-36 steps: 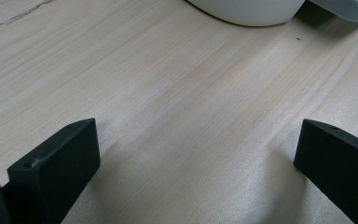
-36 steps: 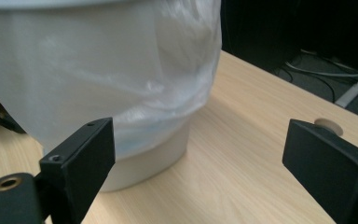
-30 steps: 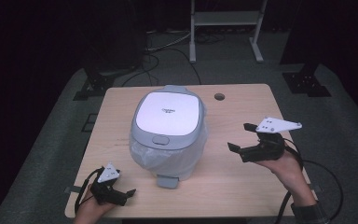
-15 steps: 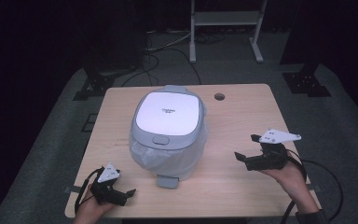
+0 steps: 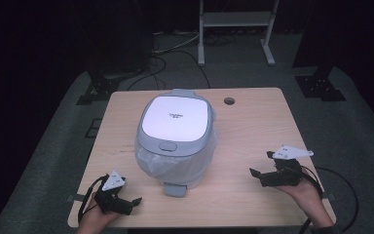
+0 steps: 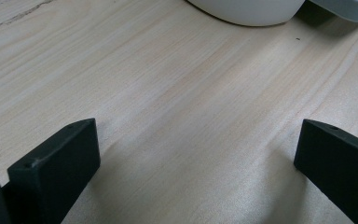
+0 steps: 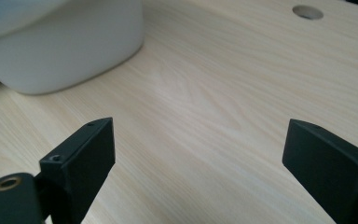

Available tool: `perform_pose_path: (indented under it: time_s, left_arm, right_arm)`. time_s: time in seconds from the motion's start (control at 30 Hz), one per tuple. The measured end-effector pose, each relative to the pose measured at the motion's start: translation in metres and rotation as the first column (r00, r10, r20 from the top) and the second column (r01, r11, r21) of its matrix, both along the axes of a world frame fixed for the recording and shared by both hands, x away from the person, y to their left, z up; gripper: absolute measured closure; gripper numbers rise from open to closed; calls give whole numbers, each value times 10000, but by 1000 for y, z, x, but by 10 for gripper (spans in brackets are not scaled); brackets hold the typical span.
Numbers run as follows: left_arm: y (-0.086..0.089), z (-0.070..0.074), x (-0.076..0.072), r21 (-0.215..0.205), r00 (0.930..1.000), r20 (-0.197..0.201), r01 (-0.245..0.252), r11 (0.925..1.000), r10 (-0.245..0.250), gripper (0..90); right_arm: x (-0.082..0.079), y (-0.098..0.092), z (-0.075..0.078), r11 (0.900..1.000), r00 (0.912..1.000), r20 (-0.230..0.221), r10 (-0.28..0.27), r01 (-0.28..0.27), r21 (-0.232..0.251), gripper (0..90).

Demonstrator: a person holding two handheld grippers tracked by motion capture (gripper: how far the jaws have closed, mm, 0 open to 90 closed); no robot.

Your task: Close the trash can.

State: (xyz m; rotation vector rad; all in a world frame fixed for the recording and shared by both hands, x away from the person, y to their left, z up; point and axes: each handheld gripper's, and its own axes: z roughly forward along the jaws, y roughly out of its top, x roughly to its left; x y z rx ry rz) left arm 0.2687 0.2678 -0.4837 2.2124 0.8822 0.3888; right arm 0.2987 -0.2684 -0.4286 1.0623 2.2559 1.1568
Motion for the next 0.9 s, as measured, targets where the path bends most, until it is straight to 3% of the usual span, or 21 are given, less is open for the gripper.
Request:
perform_pose_path:
  time_s: [0.9]
  left_arm:
    - [0, 0, 0, -3, 10000, 3, -3, 10000, 3, 0]
  right_arm:
    - [3, -17, -49, 9911, 9907, -1200, -641, 492, -1236, 82]
